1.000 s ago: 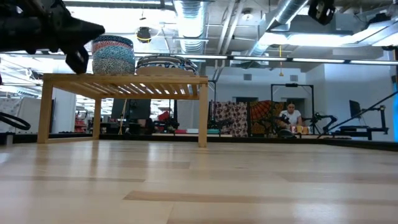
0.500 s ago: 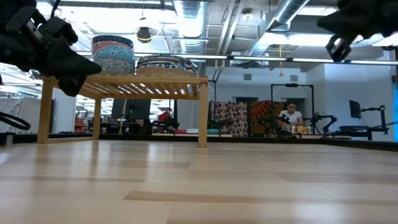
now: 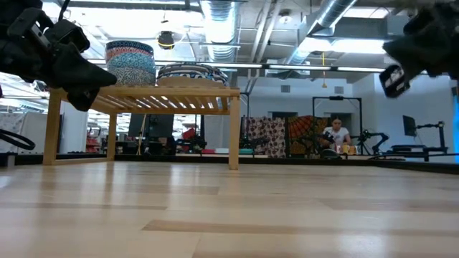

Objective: Place and stack bowls onto a shelf
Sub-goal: Return to Home Position

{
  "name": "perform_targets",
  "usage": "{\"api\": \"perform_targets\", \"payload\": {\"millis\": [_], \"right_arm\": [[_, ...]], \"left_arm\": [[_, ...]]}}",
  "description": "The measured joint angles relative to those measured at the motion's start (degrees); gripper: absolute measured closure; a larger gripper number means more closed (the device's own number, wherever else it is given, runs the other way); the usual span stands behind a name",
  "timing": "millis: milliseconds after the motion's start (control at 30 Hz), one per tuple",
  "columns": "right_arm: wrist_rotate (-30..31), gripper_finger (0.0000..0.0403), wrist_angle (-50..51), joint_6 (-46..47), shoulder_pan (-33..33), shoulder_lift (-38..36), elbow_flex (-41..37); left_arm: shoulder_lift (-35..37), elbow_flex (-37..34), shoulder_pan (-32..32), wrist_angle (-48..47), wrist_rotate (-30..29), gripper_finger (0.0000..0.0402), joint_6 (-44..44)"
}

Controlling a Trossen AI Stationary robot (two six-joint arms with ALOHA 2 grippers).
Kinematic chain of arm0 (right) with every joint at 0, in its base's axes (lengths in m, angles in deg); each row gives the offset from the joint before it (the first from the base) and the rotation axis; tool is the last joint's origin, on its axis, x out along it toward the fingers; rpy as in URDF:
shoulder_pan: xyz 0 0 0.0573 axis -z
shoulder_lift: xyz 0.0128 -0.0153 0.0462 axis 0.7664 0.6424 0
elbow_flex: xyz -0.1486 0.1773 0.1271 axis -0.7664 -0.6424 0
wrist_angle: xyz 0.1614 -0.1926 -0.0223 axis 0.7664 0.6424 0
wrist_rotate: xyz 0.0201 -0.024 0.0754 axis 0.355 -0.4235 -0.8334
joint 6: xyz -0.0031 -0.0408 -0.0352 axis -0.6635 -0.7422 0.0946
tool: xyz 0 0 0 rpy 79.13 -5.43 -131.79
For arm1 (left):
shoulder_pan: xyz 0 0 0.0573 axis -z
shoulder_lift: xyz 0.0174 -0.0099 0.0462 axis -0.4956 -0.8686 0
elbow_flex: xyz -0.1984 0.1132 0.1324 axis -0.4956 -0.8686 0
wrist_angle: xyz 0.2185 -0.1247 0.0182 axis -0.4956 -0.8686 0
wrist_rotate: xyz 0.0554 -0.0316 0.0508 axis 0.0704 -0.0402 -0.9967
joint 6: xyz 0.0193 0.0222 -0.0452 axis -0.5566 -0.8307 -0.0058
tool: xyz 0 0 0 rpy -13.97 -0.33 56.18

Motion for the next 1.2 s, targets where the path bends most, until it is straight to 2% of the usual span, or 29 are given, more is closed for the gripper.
{"api": "perform_targets", "payload": {"millis": [167, 400, 533, 633, 1200], "right_arm": [[0.36, 0.0379, 1.33, -3.16, -0.83, -0.07, -0.03], [0.28, 0.035, 1.49, -3.23, -0.71, 0.13, -0.03], [0.27, 0.0349, 1.66, -3.23, -0.71, 0.17, -0.03], [0.29, 0.0348, 1.85, -3.23, -0.76, -0.21, -0.05], [0.12, 0.0347, 1.54, -3.25, -1.08, 0.49, -0.12]], "left_arm": [[0.99, 0.0, -0.02, -0.1, 0.5, 0.0401, -0.21], [2.71, -0.33, -0.01, 0.61, 1.05, 0.0401, -0.16], [6.43, -0.33, -0.05, 0.42, 4.44, 0.0401, -0.14], [6.27, -0.35, -0.42, -0.36, 6.66, 0.0401, -0.05], [4.56, -0.45, 0.33, 0.42, 6.62, 0.0401, -0.1]]}}
